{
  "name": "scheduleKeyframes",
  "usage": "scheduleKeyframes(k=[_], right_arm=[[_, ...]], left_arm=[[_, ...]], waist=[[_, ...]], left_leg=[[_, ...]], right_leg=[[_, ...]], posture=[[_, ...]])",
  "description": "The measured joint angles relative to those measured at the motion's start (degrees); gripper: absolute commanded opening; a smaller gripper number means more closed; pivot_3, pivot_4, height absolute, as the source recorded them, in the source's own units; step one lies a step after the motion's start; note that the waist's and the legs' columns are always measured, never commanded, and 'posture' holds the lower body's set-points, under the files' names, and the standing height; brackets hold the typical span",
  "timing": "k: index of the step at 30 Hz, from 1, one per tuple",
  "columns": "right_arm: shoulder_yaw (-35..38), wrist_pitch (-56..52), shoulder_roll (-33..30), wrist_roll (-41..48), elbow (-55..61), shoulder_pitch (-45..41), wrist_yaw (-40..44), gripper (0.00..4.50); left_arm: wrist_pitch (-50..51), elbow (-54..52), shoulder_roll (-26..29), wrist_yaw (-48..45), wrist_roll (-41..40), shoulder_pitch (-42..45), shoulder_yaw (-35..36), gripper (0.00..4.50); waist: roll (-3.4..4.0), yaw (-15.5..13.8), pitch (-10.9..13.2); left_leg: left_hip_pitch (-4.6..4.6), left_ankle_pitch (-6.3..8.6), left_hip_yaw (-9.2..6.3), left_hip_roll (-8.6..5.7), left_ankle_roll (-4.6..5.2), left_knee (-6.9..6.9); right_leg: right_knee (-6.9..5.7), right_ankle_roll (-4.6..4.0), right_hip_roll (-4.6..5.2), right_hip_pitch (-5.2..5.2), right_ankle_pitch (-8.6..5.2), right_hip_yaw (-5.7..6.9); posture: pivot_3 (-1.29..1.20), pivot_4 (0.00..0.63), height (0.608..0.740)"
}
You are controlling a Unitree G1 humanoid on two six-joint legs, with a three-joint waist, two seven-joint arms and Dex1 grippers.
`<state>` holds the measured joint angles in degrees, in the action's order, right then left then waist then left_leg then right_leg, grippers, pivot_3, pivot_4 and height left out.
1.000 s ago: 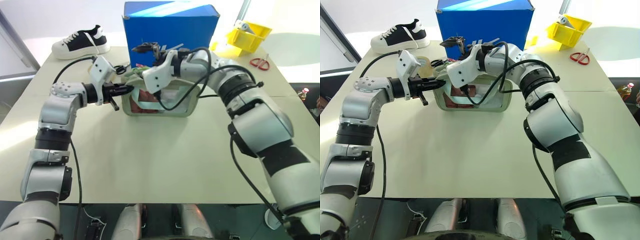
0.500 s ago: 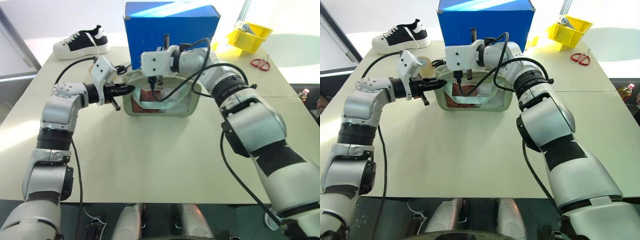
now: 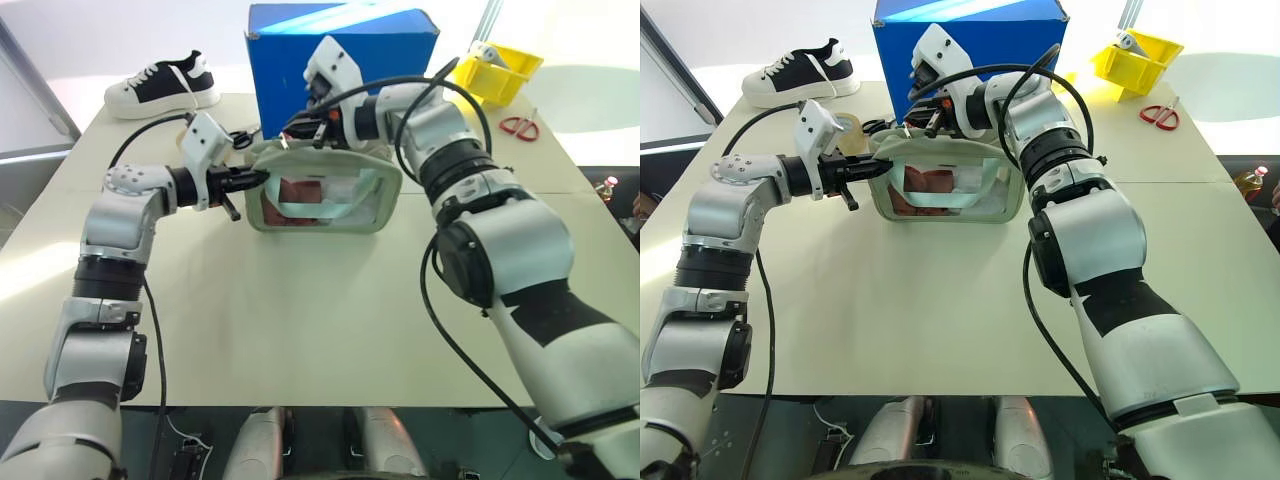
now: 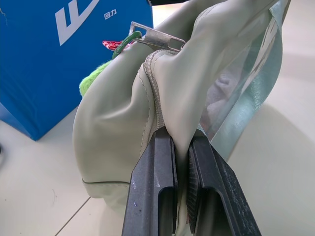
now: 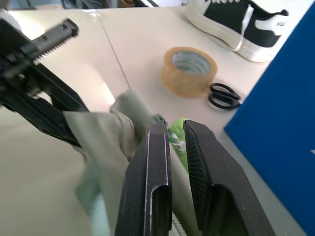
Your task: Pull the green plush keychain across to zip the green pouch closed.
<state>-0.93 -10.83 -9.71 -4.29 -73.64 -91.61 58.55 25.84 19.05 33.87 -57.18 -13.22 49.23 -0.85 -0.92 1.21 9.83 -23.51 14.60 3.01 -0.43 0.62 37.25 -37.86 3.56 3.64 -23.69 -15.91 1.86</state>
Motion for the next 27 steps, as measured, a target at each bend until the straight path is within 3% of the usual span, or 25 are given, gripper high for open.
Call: scheduleKeyframes(k=[13, 16, 21, 27], right_arm=[[-2.1, -1.57, 1.61, -0.15, 1.89, 1.29, -4.81, 0.56], [-2.22, -1.24, 1.61, -0.1, 1.89, 1.28, -4.82, 1.34], [-2.13, -1.33, 1.55, 0.05, 1.91, 1.27, -5.69, 3.84], [-2.05, -3.15, 1.72, 0.23, 2.59, 1.24, -6.0, 3.84]], left_arm=[[0.01, -0.04, 0.0, 0.06, 0.0, 0.02, 0.07, 0.0], [0.02, -0.06, 0.01, 0.08, 0.0, 0.02, 0.08, 0.0], [0.02, -0.06, 0.03, 0.14, 0.0, 0.01, 0.1, 0.0], [0.02, -0.06, 0.06, 0.18, 0.01, 0.01, 0.11, 0.0]], waist=[[0.0, 0.04, 0.0], [0.0, 0.04, 0.0], [0.0, 0.04, 0.0], [0.0, 0.13, 0.0]], left_leg=[[-0.01, 0.01, 0.0, -0.02, -0.03, -0.11], [-0.01, 0.01, 0.0, -0.02, -0.03, -0.12], [-0.01, 0.01, 0.0, -0.02, -0.03, -0.12], [-0.02, 0.01, 0.0, -0.02, -0.03, -0.14]], right_leg=[[0.05, -0.02, 0.05, -0.07, 0.0, -0.01], [0.06, -0.02, 0.05, -0.07, 0.0, -0.01], [0.06, -0.02, 0.05, -0.07, 0.0, -0.01], [0.06, -0.03, 0.05, -0.08, 0.0, -0.01]], posture=[[0.0, 0.15, 0.74], [0.0, 0.15, 0.74], [0.0, 0.15, 0.74], [0.0, 0.15, 0.74]])
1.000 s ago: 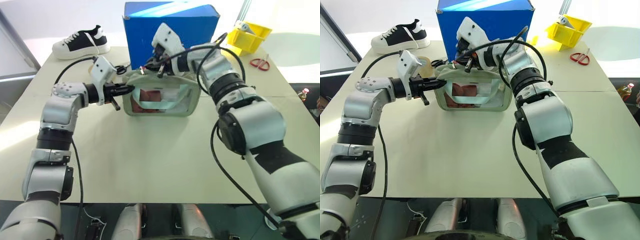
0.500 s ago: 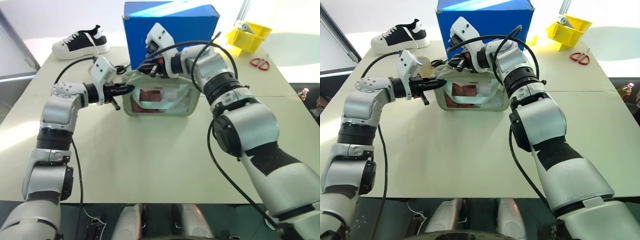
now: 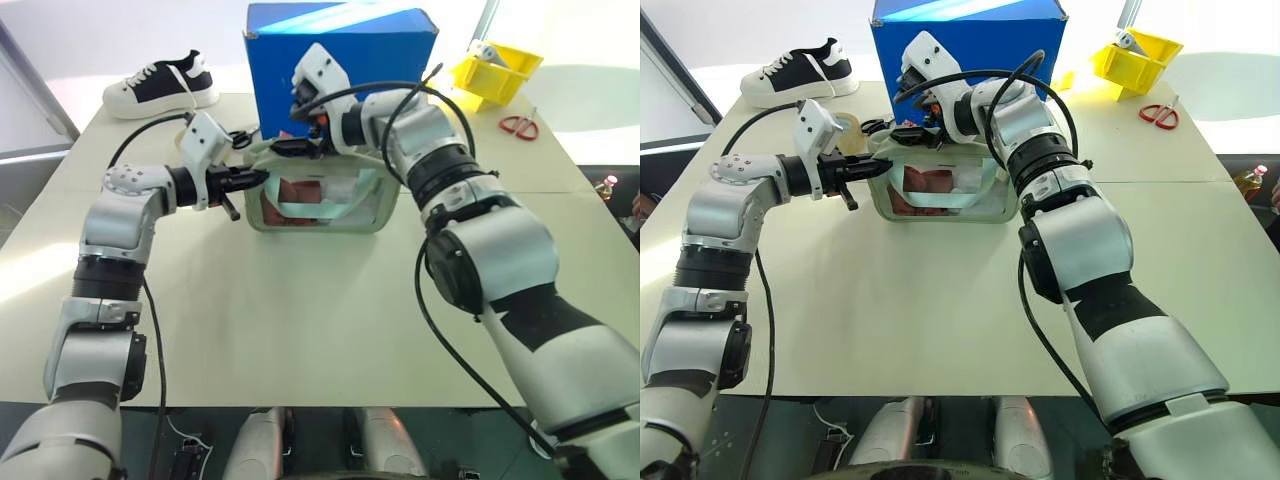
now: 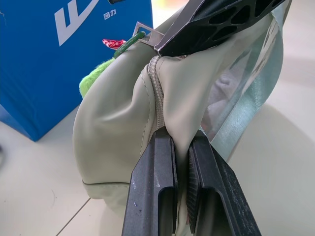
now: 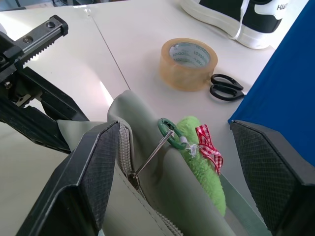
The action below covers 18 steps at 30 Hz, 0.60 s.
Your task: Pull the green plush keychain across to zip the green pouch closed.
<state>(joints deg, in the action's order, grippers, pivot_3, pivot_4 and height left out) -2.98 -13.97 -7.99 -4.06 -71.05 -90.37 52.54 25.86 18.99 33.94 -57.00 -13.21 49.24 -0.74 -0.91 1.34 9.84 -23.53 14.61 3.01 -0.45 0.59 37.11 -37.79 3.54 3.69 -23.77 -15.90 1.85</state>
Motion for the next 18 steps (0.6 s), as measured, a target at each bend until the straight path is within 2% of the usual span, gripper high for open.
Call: scheduleKeyframes(k=[2, 4, 5, 10, 11, 18], right_arm=[[-0.11, -0.14, 0.05, -0.05, 0.08, 0.05, -0.23, 3.84], [-0.19, -0.14, 0.11, -0.08, 0.26, 0.29, -0.37, 3.31], [-0.26, -0.14, 0.2, -0.08, 0.36, 0.41, -0.31, 2.94], [-1.34, -0.06, 0.49, -0.26, 0.68, 1.06, 0.27, 0.42], [-1.36, 0.07, 0.49, -0.25, 0.71, 1.35, 0.29, 0.03], [-1.59, 0.6, 0.52, -0.26, 0.91, 1.48, 0.4, 0.03]], left_arm=[[0.0, 0.0, 0.0, 0.0, 0.0, 0.0, 0.0, 0.0], [0.01, 0.0, 0.0, 0.02, 0.01, 0.0, 0.0, 0.0], [0.01, 0.0, -0.01, 0.06, 0.01, 0.0, 0.0, 0.0], [0.02, -0.03, -0.01, 0.28, 0.0, 0.0, 0.0, 0.0], [0.04, -0.03, -0.02, 0.3, 0.0, 0.0, -0.01, 0.0], [0.07, -0.02, -0.01, 0.75, 0.0, 0.0, -0.01, 0.0]], waist=[[0.0, 0.0, 0.0], [0.0, 0.0, 0.0], [0.0, 0.02, 0.0], [0.0, 0.03, 0.0], [0.0, 0.04, 0.0], [0.0, 0.17, 0.0]], left_leg=[[0.0, 0.0, 0.0, 0.0, 0.0, 0.0], [0.0, 0.0, 0.0, 0.0, 0.0, 0.0], [0.0, 0.0, 0.0, 0.0, 0.0, 0.0], [0.0, 0.0, 0.0, 0.0, 0.0, 0.0], [0.0, 0.0, 0.0, 0.0, 0.0, 0.0], [0.0, 0.0, 0.0, 0.0, 0.0, -0.02]], right_leg=[[0.01, 0.0, 0.0, 0.0, 0.0, 0.0], [0.01, 0.0, 0.0, 0.0, 0.0, 0.0], [0.01, 0.0, 0.0, 0.0, 0.0, 0.0], [0.01, 0.0, 0.0, 0.0, 0.0, 0.0], [0.02, 0.0, 0.0, 0.0, 0.0, 0.0], [0.02, 0.0, 0.0, 0.0, 0.0, 0.0]], posture=[[0.0, 0.15, 0.74], [0.0, 0.15, 0.74], [0.0, 0.15, 0.74], [0.0, 0.15, 0.74], [0.0, 0.15, 0.74], [0.0, 0.15, 0.74]])
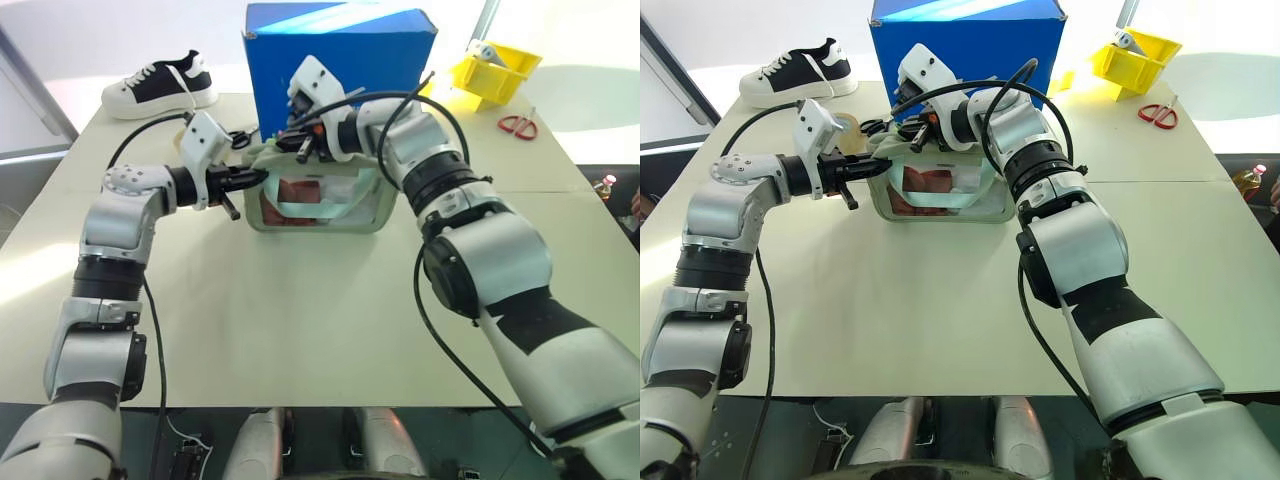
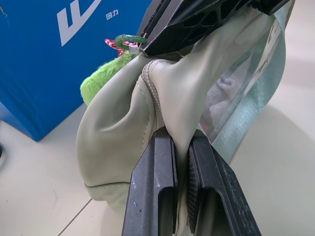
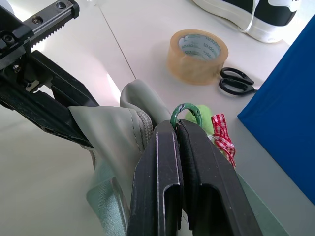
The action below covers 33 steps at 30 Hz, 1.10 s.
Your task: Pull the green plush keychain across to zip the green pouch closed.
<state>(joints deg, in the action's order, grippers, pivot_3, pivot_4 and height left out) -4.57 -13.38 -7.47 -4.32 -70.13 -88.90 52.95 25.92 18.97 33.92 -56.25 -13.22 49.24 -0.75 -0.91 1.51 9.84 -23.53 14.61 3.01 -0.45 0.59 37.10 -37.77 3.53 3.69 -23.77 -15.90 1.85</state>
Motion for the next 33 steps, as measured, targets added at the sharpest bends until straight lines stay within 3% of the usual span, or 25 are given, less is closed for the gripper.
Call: scheduleKeyframes(k=[5, 13, 23, 33], right_arm=[[0.5, 0.04, -0.54, 0.44, 0.36, -0.05, -0.19, 0.03], [3.03, -5.16, -6.71, 3.83, 7.96, 0.08, -1.3, 0.03], [5.6, -14.98, -16.65, 5.36, 23.83, 10.71, -9.86, 0.03], [7.41, -14.53, -20.31, 6.34, 25.92, 15.76, -18.84, 0.03]], left_arm=[[0.0, -0.05, 0.0, 0.07, -0.03, 0.0, 0.0, 0.0], [0.0, -1.09, -0.12, 0.3, -1.16, 0.0, -0.02, 0.0], [-0.54, 0.12, -0.14, -0.3, -1.18, 0.53, -0.1, 0.0], [-1.62, 1.71, -1.25, -1.55, -1.18, 2.27, -1.52, 0.0]], waist=[[0.0, -0.03, 0.0], [0.01, -0.16, 0.01], [0.01, -0.38, 0.0], [0.02, -0.65, 0.01]], left_leg=[[-0.01, 0.0, 0.0, 0.0, 0.0, 0.0], [-0.13, 0.01, -0.01, 0.0, 0.01, -0.07], [-0.73, -0.03, 0.03, 0.0, 0.02, 0.03], [-0.82, -0.04, 0.06, -0.01, 0.09, 0.2]], right_leg=[[0.02, 0.0, 0.0, 0.0, 0.0, 0.0], [0.18, 0.0, 0.0, -0.07, 0.01, 0.0], [0.11, -0.02, 0.0, -0.67, 0.04, 0.01], [-0.03, -0.01, -0.05, -0.71, 0.04, 0.01]], posture=[[0.0, 0.15, 0.74], [0.0, 0.15, 0.74], [0.0, 0.15, 0.74], [0.0, 0.15, 0.74]])
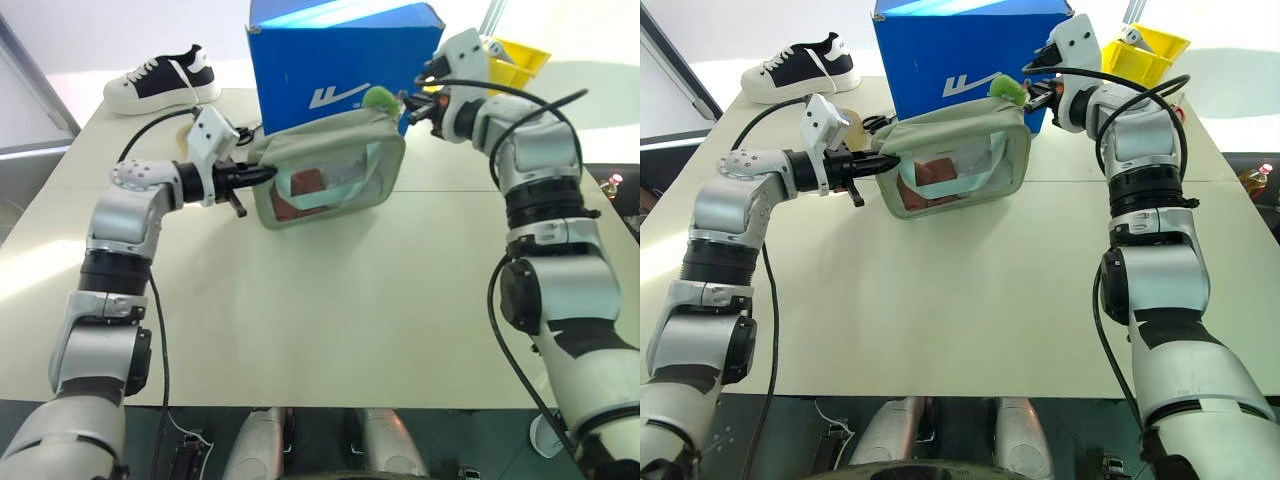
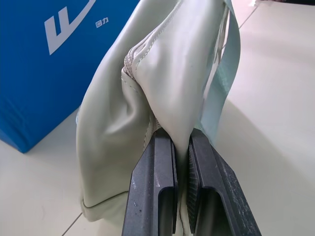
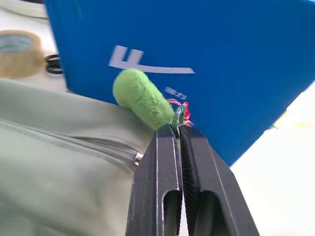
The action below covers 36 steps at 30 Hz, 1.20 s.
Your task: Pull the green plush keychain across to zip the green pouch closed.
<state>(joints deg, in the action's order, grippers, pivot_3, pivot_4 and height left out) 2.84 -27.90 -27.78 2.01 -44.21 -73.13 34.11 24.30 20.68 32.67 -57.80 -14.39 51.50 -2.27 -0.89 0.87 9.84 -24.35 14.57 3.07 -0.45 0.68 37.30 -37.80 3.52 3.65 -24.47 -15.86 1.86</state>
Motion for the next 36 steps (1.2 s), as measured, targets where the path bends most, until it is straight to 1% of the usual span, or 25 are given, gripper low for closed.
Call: scheduleKeyframes(k=[4, 6, 8, 14, 16, 19, 21, 23, 25, 26, 29, 32, 33, 36], right_arm=[[0.99, -1.87, -1.83, 0.75, 2.12, 1.26, -3.46, 0.03], [3.77, -5.15, -4.58, 1.01, 4.87, 3.36, -6.74, 0.03], [6.04, -9.12, -5.8, 1.47, 9.37, 5.42, -8.8, 0.03], [8.4, -22.24, -3.42, 4.92, 25.38, 11.59, -12.99, 0.03], [8.82, -24.55, -1.88, 6.02, 28.94, 14.31, -13.84, 0.03], [7.73, -21.94, -0.16, 7.19, 30.82, 18.51, -12.2, 0.03], [3.58, -15.92, -1.36, 6.02, 30.23, 21.45, -8.95, 0.03], [-0.73, -7.65, -3.82, 3.65, 27.62, 23.19, -5.3, 0.03], [-3.52, 1.82, -5.72, 1.43, 22.4, 22.96, -1.51, 0.55], [-4.4, 5.92, -6.3, 0.82, 18.97, 22.31, 0.4, 0.92], [-6.16, 15.86, -6.5, -1.23, 8.59, 19.29, 4.04, 2.4], [-8.23, 24.9, -6.26, -3.89, -1.74, 14.09, 6.05, 4.05], [-8.64, 27.45, -5.86, -4.59, -4.76, 12.24, 6.7, 4.47], [-10.33, 33.27, -4.39, -7.16, -12.06, 8.06, 6.93, 4.47]], left_arm=[[-0.07, -0.44, -0.17, -0.26, -0.12, 0.24, -0.41, 0.0], [0.09, -0.37, 1.45, -0.4, 0.05, -0.7, -0.25, 0.0], [0.15, -0.3, 2.39, -0.43, 0.08, -1.35, 0.8, 0.0], [0.23, -0.32, 2.28, -0.56, 0.15, -1.37, 0.77, 0.0], [0.24, -0.32, 2.23, -0.55, 0.14, -1.42, 0.78, 0.0], [0.24, -0.35, 2.08, -0.55, 0.13, -1.47, 0.77, 0.0], [0.22, -0.36, 1.98, -0.57, 0.14, -1.47, 0.77, 0.0], [0.22, -0.35, 1.95, -0.62, 0.14, -1.47, 0.77, 0.0], [0.22, -0.3, 1.97, -0.72, 0.16, -1.46, 0.77, 0.0], [0.22, -0.3, 1.96, -0.75, 0.16, -1.46, 0.76, 0.0], [0.22, -0.31, 2.01, -0.84, 0.18, -1.47, 0.78, 0.0], [0.21, -0.28, 2.01, -1.01, 0.18, -1.46, 0.77, 0.0], [0.21, -0.25, 2.01, -1.06, 0.18, -1.46, 0.77, 0.0], [0.21, -0.18, 1.96, -1.18, 0.19, -1.42, 0.75, 0.0]], waist=[[0.0, 0.02, 0.0], [0.0, -0.04, 0.0], [0.0, 0.23, 0.0], [0.0, 0.12, 0.0], [0.0, -0.03, 0.0], [0.0, -0.06, 0.0], [0.0, -0.04, 0.0], [0.0, -0.06, 0.0], [0.0, -0.01, 0.0], [0.0, 0.01, 0.0], [0.0, 0.22, 0.0], [0.0, 0.19, 0.0], [0.0, 0.21, 0.0], [0.0, 0.22, 0.0]], left_leg=[[0.0, -0.01, 0.0, 0.01, 0.01, 0.01], [0.0, -0.01, 0.0, 0.01, 0.02, 0.0], [0.01, -0.01, 0.02, 0.02, 0.03, 0.03], [0.07, -0.12, 0.02, 0.06, 0.07, 0.09], [0.05, -0.12, 0.03, 0.05, 0.09, 0.13], [0.05, -0.12, 0.04, 0.04, 0.1, 0.14], [0.05, -0.11, 0.04, 0.02, 0.12, 0.14], [0.05, -0.12, 0.05, -0.01, 0.14, 0.15], [0.05, -0.12, 0.06, -0.01, 0.16, 0.17], [0.06, -0.13, 0.06, -0.01, 0.16, 0.19], [0.07, -0.14, 0.06, 0.0, 0.17, 0.23], [0.06, -0.14, 0.06, 0.0, 0.17, 0.27], [0.06, -0.14, 0.06, 0.0, 0.17, 0.28], [0.06, -0.14, 0.06, 0.02, 0.17, 0.32]], right_leg=[[-0.07, 0.0, -0.04, 0.0, 0.0, 0.0], [-0.07, 0.01, -0.04, 0.0, 0.0, 0.0], [-0.06, 0.01, -0.04, 0.0, 0.0, -0.01], [-0.25, 0.01, -0.09, 0.0, 0.0, -0.03], [-0.25, 0.01, -0.09, 0.01, 0.0, -0.03], [-0.24, 0.02, -0.09, 0.01, 0.0, -0.03], [-0.24, 0.02, -0.1, 0.01, 0.0, -0.02], [-0.23, 0.05, -0.1, 0.01, 0.01, -0.02], [-0.21, 0.07, -0.12, 0.03, 0.02, -0.02], [-0.22, 0.07, -0.12, 0.03, 0.03, -0.02], [-0.25, 0.07, -0.13, 0.04, 0.03, -0.03], [-0.27, 0.07, -0.13, 0.04, 0.03, -0.03], [-0.28, 0.07, -0.13, 0.04, 0.03, -0.03], [-0.28, 0.07, -0.13, 0.07, 0.03, -0.02]], posture=[[0.0, 0.15, 0.74], [0.0, 0.15, 0.74], [0.0, 0.15, 0.74], [0.0, 0.15, 0.74], [0.0, 0.15, 0.74], [0.0, 0.15, 0.74], [0.0, 0.15, 0.74], [0.0, 0.15, 0.74], [0.0, 0.15, 0.74], [0.0, 0.15, 0.74], [0.0, 0.15, 0.74], [0.0, 0.15, 0.74], [0.0, 0.15, 0.74], [0.0, 0.15, 0.74]])
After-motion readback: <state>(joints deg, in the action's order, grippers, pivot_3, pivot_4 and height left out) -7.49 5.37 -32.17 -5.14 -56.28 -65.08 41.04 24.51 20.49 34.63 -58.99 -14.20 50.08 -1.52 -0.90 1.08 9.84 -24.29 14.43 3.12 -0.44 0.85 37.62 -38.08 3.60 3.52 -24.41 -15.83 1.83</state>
